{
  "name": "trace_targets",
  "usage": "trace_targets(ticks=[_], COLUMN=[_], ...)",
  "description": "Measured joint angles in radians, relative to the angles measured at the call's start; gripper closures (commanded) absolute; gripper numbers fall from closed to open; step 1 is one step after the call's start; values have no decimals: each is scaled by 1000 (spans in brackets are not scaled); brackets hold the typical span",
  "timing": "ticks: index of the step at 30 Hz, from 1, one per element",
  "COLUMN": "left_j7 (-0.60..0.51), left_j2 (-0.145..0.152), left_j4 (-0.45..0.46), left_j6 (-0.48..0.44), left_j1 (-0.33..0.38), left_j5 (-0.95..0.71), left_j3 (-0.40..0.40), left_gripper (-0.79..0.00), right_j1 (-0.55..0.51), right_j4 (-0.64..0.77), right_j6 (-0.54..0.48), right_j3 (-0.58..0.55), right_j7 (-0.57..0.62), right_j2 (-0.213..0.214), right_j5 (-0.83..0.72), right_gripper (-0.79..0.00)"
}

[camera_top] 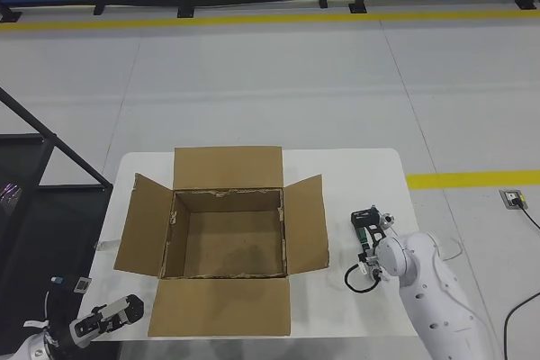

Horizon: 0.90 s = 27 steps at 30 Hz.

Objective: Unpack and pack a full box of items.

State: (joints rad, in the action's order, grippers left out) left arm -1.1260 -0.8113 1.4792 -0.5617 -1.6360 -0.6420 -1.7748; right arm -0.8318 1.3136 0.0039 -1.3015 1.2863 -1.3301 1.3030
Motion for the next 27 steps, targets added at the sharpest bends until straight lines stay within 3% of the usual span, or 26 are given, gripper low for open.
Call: trace_targets(ticks=[6, 15, 27], left_j7=[0, 0, 0], left_j2=[0, 0, 0], left_j4=[0, 0, 0], left_j6=[0, 0, 0], left_j1=[0, 0, 0], left_j5=[0, 0, 0], left_j3=[0, 0, 0], left_gripper=[-785, -785, -785], right_j1=[21, 50, 92], right_j4=[-40, -91, -156], right_j6=[-5, -6, -2], right_j3=[8, 23, 48], right_j7=[-5, -6, 2], right_j2=[-1, -2, -6], right_j5=[-14, -19, -20], right_gripper=[-283, -185, -163])
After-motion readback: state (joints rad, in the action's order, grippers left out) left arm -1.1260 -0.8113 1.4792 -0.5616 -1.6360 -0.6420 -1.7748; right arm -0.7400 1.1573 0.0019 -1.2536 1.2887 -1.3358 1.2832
